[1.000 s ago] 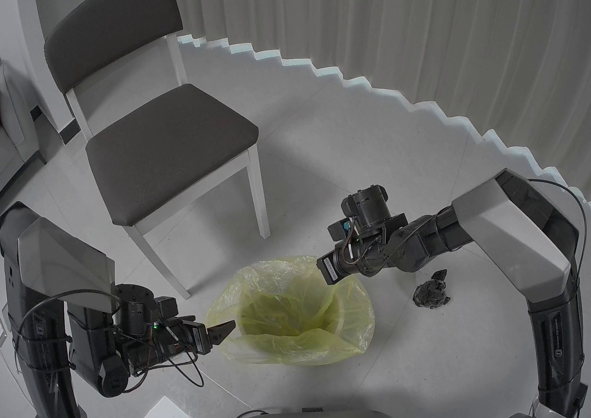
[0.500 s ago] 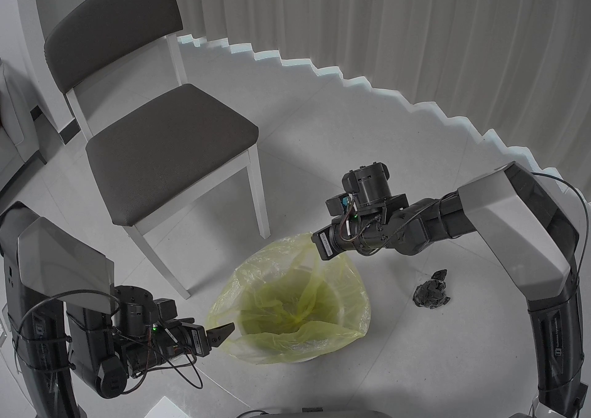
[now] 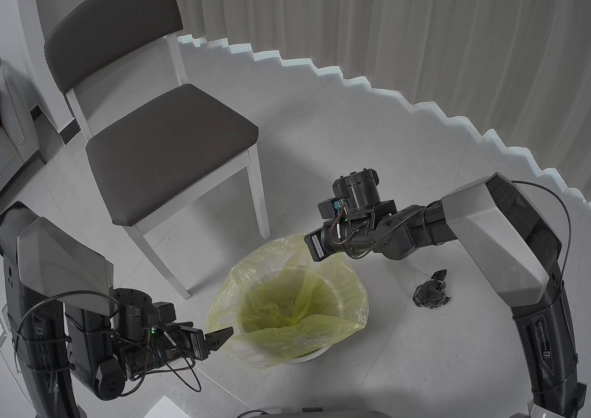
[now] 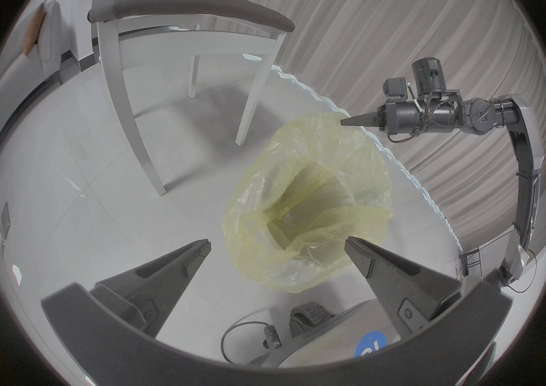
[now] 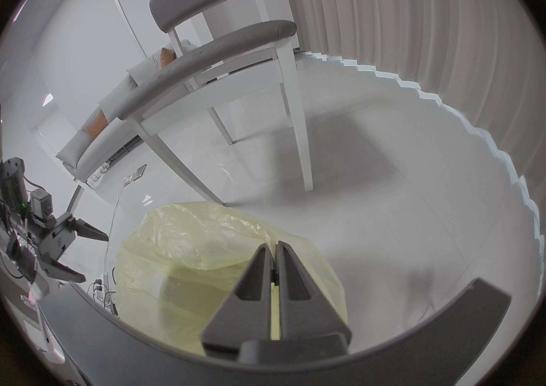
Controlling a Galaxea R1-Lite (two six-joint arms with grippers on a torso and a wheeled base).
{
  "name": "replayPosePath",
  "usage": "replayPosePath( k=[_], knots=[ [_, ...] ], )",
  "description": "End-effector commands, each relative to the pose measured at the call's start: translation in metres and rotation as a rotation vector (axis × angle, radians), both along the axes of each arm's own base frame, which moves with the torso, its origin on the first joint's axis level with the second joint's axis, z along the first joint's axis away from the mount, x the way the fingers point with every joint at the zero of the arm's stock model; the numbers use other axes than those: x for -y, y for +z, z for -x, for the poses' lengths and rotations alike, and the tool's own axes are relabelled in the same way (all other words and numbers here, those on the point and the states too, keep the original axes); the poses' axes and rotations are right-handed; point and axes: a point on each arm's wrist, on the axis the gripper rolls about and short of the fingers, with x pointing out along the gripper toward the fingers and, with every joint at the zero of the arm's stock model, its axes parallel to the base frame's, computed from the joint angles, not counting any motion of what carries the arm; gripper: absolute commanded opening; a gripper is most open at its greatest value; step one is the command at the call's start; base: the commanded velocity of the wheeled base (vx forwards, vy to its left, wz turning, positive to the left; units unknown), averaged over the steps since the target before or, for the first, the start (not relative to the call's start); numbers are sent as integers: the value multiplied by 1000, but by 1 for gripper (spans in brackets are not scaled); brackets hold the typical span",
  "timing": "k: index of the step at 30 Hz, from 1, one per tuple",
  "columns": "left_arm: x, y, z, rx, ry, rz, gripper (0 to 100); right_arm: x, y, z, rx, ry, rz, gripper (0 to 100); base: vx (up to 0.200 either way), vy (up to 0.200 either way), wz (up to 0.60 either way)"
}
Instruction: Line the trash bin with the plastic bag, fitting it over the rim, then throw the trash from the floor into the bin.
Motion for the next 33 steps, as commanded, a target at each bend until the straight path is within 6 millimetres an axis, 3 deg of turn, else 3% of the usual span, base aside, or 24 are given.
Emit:
replayPosePath(
  k=[1, 8, 25, 26, 33],
  knots=[
    [1, 1, -1, 15, 1, 8, 100, 1, -17, -4, -17, -17, 21, 0, 0, 0, 0],
    [0, -1, 1, -6, 5, 10, 100, 2, -42, -10, -17, -42, 35, 0, 0, 0, 0],
    [2, -3, 3, -19, 4, 17, 100, -1, -52, -9, -27, -37, 47, 0, 0, 0, 0],
    [3, -3, 3, -23, 3, 22, 100, -1, -53, -9, -30, -37, 49, 100, 0, 0, 0],
    [8, -5, 5, -37, -14, 25, 100, 1, -44, -11, -3, -71, 53, 100, 0, 0, 0]
  ],
)
